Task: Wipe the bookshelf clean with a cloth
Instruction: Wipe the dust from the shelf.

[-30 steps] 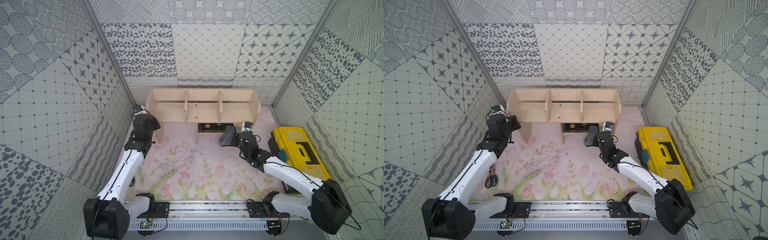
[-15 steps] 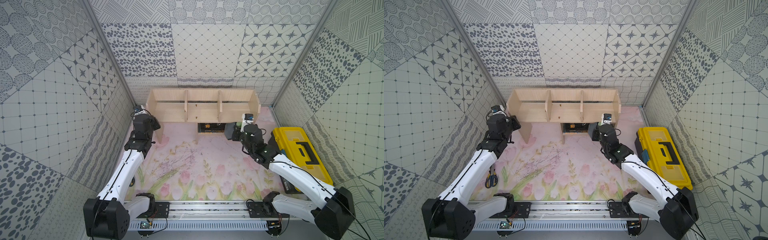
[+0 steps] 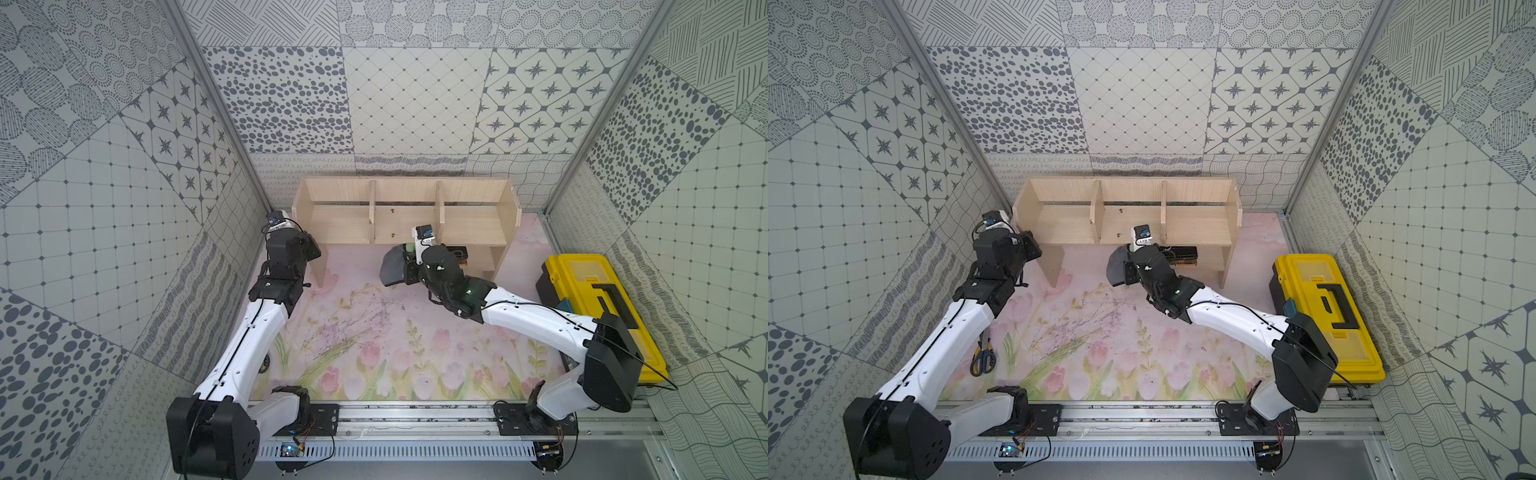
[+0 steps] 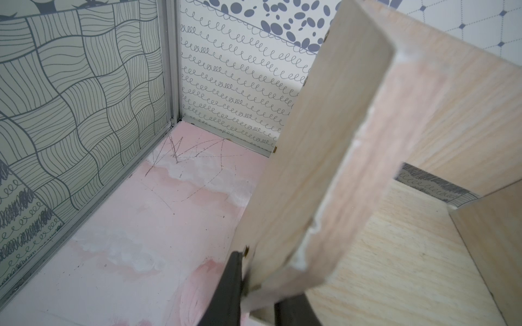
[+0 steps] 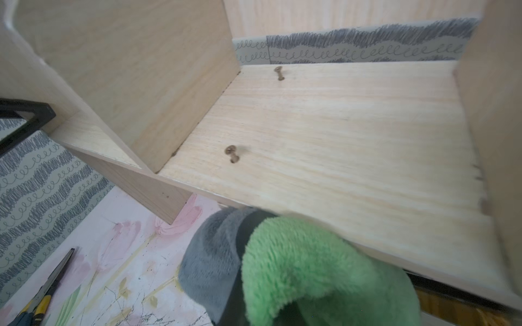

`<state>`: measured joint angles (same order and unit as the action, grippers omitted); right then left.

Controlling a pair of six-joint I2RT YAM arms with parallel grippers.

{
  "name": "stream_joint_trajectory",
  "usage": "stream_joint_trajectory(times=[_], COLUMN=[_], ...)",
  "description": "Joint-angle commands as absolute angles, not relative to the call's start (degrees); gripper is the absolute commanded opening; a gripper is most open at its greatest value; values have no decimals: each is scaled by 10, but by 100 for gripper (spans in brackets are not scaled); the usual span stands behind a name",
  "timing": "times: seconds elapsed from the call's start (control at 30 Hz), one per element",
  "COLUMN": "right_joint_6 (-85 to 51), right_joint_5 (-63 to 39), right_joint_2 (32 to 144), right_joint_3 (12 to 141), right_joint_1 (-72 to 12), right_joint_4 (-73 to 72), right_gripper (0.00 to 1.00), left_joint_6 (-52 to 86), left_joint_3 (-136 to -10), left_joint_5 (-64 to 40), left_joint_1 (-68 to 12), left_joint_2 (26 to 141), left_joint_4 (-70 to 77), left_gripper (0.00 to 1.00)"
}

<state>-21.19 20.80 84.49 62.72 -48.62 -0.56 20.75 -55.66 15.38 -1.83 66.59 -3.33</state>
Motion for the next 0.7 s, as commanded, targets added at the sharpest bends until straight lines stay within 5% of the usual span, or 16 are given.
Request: stream_joint_trajectory(times=[0.0, 0.2, 0.37, 0.5, 0.67], right_joint_6=[-256, -262, -225, -207, -186], right_joint_5=[230, 196, 139, 81, 32], right_joint_2=[740, 560, 492, 463, 467], right_joint_3=[562, 451, 452, 460, 480], right_joint_1=[-417, -280, -260, -324, -443], right_joint_4=[-24, 49, 138, 162, 138], right_gripper=[0, 0, 0, 0, 0], left_joint_6=[400, 400, 393, 389, 402], left_joint_3=[-551, -554, -567, -594, -627], left_joint_5=[244, 241, 239, 269, 295], left_joint_1=[-16, -14, -18, -22, -24], left_joint_2=[666, 668, 669, 652, 569], left_joint_4=[-92, -93, -105, -152, -281], left_gripper=[0, 0, 0, 52, 74])
